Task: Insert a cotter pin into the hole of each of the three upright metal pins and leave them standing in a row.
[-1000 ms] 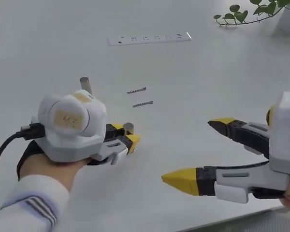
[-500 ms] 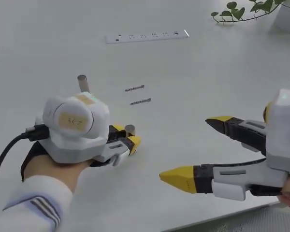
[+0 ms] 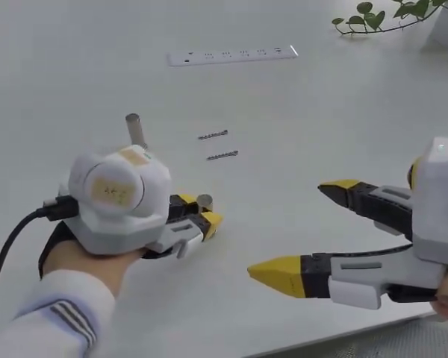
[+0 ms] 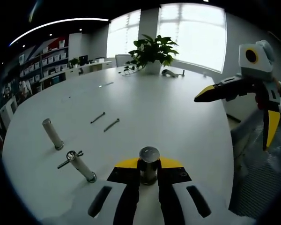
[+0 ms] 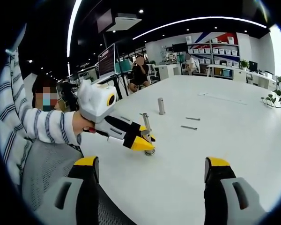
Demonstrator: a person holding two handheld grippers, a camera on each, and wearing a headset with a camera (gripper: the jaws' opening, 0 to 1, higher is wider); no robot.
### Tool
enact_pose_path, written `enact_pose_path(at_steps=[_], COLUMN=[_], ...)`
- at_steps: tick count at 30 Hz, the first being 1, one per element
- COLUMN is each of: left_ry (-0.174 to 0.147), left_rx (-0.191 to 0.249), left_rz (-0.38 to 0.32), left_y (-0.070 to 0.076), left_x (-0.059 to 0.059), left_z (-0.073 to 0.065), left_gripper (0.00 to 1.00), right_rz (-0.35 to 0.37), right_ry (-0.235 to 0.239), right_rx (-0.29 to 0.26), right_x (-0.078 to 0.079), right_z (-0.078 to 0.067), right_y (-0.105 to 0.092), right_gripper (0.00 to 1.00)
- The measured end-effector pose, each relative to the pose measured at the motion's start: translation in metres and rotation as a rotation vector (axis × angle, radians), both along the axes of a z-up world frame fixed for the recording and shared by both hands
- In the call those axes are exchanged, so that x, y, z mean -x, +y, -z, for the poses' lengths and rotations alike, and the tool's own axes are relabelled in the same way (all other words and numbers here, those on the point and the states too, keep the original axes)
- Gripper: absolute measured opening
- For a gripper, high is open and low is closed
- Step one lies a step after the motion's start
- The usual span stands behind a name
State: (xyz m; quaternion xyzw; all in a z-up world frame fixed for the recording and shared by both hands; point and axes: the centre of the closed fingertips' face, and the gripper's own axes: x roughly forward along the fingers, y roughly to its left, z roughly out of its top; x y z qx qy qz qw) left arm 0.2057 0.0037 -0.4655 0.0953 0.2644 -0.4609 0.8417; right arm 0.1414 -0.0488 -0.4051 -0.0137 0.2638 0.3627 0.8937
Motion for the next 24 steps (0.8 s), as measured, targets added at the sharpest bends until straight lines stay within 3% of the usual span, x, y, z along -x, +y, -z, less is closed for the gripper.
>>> enact_pose_path(at_steps=[3,6,13,16,19,21,24], left_ry=[0.03,0.045,0.015,0.014,-0.01,-0.004,0.005], left_rx=[0.022,0.006,-0.006,-0.012,0.01,0.03,0.017], left_rz=[0.001,0.012,0.059,0.126,0.169,0.18,0.174], left_y=[-0.002,0.0,0.006,0.01,0.014,0.018,0.031], left_x=[0.005,0.006,0.011,0.021,0.03,0.034,0.037], left_z=[0.0,0.003,-0.004,-0.012,-0.024,-0.03,-0.032], left_gripper=[0.11,0.12,0.31,0.37,0.53,0.64,0.66], right_rz=[0.002,0.001,-0.001,-0.004,-0.002,0.001,0.002], right_ry=[-0.001,0.001,-0.005,-0.006,-0.007,-0.007,-0.005], right_rx=[0.001,0.001,0.001,0.002,0.005,0.004,0.012], right_x=[0.0,0.001,0.0,0.0,0.0,-0.001,-0.001], right_z=[0.0,0.0,-0.001,-0.001,-0.001,-0.001,-0.001], right_y=[-0.001,-0.002,-0.002,-0.002,-0.003,-0.004,-0.006], right_gripper=[0.92,0.92,0.92,0.92,0.92,0.92,0.92])
